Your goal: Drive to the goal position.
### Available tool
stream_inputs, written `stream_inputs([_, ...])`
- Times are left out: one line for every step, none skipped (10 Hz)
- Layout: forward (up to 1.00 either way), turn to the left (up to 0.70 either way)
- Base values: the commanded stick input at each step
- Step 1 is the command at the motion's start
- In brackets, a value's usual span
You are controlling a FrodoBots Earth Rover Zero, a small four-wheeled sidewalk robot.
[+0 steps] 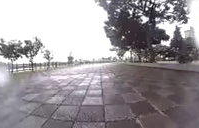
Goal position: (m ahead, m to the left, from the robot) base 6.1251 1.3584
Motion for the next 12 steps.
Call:
stream_inputs([1.00, 0.00])
stream_inputs([1.00, 0.00])
stream_inputs([1.00, 0.00])
stream_inputs([1.00, 0.00])
stream_inputs([1.00, 0.00])
stream_inputs([1.00, 0.00])
stream_inputs([1.00, 0.00])
stream_inputs([1.00, 0.00])
stream_inputs([1.00, 0.00])
stream_inputs([1.00, 0.00])
stream_inputs([1.00, 0.00])
stream_inputs([1.00, 0.00])
